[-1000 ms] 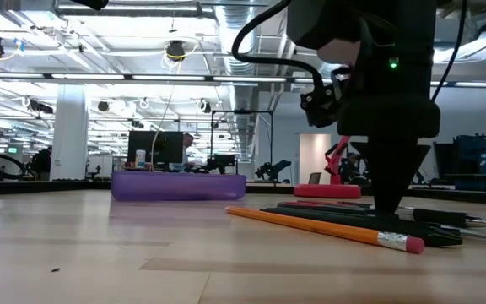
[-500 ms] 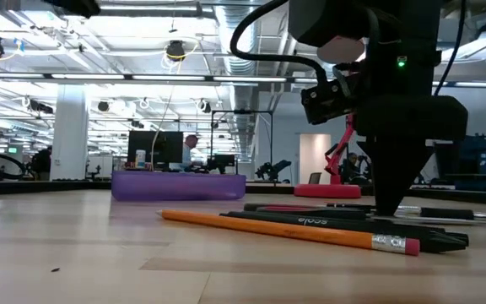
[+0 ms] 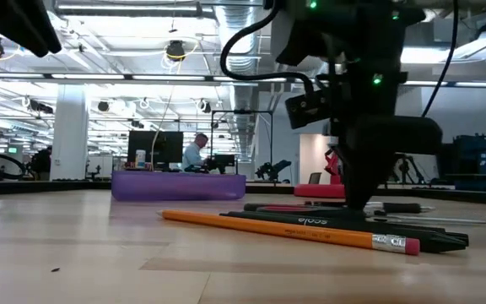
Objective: Pick & place school supplies into a supply box
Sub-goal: Put the transparent pen into the purple supply box
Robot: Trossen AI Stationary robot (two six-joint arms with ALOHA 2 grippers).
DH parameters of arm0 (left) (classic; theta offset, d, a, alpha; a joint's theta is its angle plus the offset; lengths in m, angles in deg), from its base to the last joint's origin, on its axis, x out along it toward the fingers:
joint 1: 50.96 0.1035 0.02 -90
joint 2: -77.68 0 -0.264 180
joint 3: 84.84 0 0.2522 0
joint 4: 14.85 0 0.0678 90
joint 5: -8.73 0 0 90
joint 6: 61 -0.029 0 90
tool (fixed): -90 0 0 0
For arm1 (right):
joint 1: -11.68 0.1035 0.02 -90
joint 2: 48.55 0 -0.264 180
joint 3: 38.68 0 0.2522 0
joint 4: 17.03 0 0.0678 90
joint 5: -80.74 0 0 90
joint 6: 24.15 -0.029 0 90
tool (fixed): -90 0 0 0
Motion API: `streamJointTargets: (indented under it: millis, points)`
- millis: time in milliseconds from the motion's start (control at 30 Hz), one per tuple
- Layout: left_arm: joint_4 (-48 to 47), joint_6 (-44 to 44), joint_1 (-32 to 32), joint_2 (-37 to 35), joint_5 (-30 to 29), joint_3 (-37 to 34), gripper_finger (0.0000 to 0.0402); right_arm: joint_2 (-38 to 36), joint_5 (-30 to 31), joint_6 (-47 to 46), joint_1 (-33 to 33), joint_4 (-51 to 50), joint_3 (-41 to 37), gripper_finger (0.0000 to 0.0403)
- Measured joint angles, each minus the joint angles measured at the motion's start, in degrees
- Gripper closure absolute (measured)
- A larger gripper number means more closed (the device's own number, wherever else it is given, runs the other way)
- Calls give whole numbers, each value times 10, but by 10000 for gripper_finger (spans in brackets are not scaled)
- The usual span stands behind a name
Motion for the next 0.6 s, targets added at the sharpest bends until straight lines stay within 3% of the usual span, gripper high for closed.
streamJointTargets:
  millis: [233,467,600]
  points:
    - [-3,24,0,0,0,0,292,1,42,84,-18,38,0,395]
    - [-5,31,0,0,-8,0,292,5,219,100,-15,71,-2,384]
    - [-15,49,0,0,-16,0,292,5,290,102,0,88,-2,391]
